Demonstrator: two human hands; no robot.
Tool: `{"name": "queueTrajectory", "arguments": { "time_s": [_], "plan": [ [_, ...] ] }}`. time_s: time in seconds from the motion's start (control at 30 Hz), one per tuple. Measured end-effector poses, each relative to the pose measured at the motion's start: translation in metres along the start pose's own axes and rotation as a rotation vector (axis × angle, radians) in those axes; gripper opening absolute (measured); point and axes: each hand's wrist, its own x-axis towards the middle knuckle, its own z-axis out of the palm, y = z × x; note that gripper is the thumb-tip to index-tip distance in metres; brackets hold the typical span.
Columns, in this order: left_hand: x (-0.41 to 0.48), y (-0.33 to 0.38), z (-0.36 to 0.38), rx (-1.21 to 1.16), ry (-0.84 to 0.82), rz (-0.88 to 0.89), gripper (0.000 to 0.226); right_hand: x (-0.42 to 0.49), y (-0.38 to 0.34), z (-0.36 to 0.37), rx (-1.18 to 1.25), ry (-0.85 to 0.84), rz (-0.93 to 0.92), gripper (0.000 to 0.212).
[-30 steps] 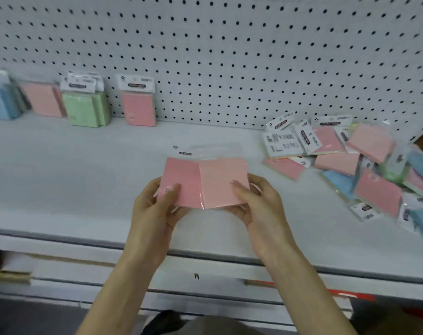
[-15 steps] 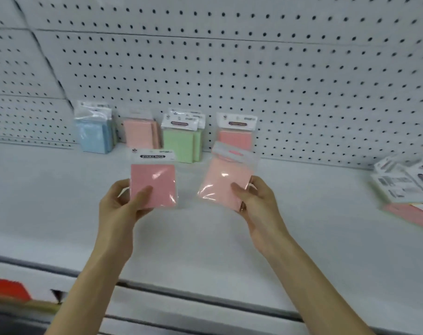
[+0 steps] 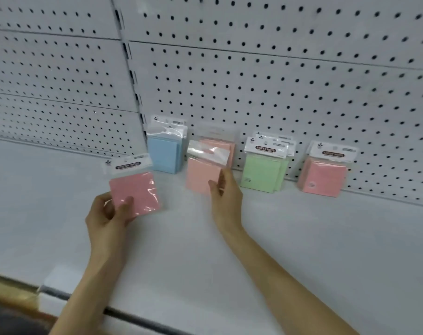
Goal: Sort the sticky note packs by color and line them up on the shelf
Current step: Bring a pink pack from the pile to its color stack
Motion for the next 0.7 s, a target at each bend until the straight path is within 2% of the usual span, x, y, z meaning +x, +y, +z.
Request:
{"name": "queueTrajectory", "arguments": {
  "time_s": [0.1, 0.2, 0.4, 0.57, 0.7],
  "plan": [
    [0.004, -0.003, 0.001, 0.002, -0.023, 0.017, 0.014, 0.018, 0.008, 0.018, -0.143, 0.087, -0.061, 0.012],
    [0.004, -0.004, 0.001, -0.002, -0.030, 0.031, 0.014, 0.033, 0.012, 0.027, -0.268, 0.152, -0.045, 0.014],
    [0.003, -0.002, 0.001, -0.011, -0.031, 0.053, 0.017, 0.047, 0.012, 0.027, -0.397, 0.245, -0.014, 0.030],
    [0.005, -0.005, -0.001, 0.015, -0.061, 0.059, 0.017, 0.046, 0.009, 0.023, -0.399, 0.276, -0.046, 0.051],
    [0.005, -0.008, -0.005, 0.041, -0.091, 0.061, 0.015, 0.048, 0.006, 0.019, -0.354, 0.269, -0.047, 0.043]
  ]
}}
